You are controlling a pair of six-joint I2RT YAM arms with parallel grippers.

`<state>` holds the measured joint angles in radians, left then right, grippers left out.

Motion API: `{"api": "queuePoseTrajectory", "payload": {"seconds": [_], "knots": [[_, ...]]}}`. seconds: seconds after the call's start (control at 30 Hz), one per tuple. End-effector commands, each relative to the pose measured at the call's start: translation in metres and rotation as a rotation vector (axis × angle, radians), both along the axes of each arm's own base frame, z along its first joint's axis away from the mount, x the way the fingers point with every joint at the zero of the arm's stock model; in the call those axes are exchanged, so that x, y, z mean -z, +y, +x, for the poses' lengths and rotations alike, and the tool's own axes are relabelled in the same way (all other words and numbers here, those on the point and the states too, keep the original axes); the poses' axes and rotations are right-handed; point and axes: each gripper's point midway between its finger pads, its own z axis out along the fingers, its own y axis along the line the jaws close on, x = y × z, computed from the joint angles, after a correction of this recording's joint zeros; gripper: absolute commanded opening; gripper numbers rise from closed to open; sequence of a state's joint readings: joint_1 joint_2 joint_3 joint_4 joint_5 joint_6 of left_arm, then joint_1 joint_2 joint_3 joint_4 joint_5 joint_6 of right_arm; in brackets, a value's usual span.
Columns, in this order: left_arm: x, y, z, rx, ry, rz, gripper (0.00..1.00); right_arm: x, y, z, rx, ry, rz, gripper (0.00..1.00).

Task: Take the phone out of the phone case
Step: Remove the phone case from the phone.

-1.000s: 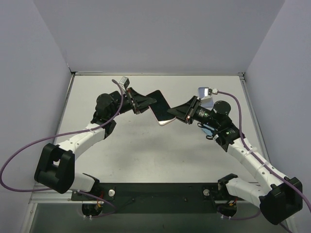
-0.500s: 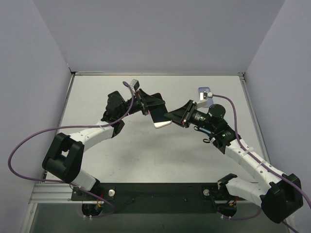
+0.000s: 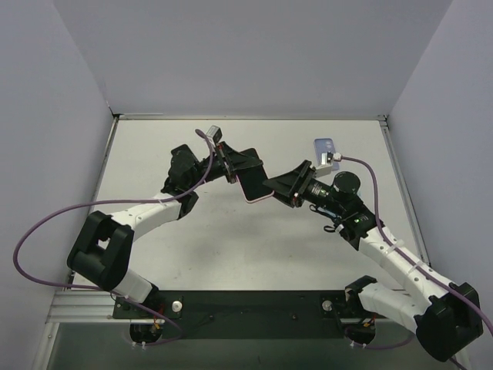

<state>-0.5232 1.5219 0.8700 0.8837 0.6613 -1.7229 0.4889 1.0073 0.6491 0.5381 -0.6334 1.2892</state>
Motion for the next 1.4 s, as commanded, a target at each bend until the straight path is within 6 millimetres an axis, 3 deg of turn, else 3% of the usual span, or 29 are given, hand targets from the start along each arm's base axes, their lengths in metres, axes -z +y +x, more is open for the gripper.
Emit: {"api": "queuePoseTrajectory", "payload": {"seconds": [0.0,0.3,0.57,0.63,0.67,0.73,0.83,0.87,0.93,0.97,1.0,1.07,1.37], "knots": [[-0.054,0.019,-0.005,-0.039,-0.118,-0.120,0.00,0.001,-0.011,-0.004,0.035,0.003,0.009,0.42],[-0.053,0.020,0.001,-0.060,-0.120,-0.111,0.00,-0.020,-0.012,-0.013,0.031,-0.012,0.135,0.26],[-0.055,0.020,0.001,-0.063,-0.126,-0.119,0.00,-0.020,0.001,-0.014,0.001,-0.004,0.163,0.28],[-0.056,0.020,0.001,-0.064,-0.128,-0.118,0.00,-0.026,0.002,-0.013,0.000,-0.015,0.189,0.22],[-0.055,0.020,0.002,-0.064,-0.126,-0.116,0.00,-0.031,0.002,-0.013,-0.004,-0.034,0.206,0.01],[-0.058,0.021,0.001,-0.066,-0.129,-0.122,0.00,-0.033,0.001,-0.010,0.010,-0.016,0.232,0.00],[-0.074,0.026,0.001,-0.080,-0.154,-0.197,0.00,-0.040,-0.005,-0.005,0.044,0.015,0.337,0.00],[-0.092,0.033,-0.004,-0.094,-0.215,-0.269,0.00,-0.058,-0.009,-0.007,0.037,-0.037,0.409,0.00],[-0.110,0.039,-0.006,-0.093,-0.239,-0.343,0.00,-0.062,-0.009,0.001,0.042,-0.012,0.484,0.00],[-0.120,0.043,-0.008,-0.102,-0.265,-0.382,0.00,-0.083,-0.017,-0.005,0.016,-0.033,0.598,0.00],[-0.125,0.046,-0.009,-0.104,-0.270,-0.403,0.00,-0.079,-0.014,0.002,0.013,0.003,0.647,0.00],[-0.142,0.052,-0.012,-0.122,-0.312,-0.446,0.00,-0.100,-0.021,0.003,-0.015,0.022,0.808,0.00],[-0.214,0.075,-0.041,-0.130,-0.464,-0.586,0.00,-0.109,0.014,0.020,-0.042,0.068,0.840,0.00]]}}
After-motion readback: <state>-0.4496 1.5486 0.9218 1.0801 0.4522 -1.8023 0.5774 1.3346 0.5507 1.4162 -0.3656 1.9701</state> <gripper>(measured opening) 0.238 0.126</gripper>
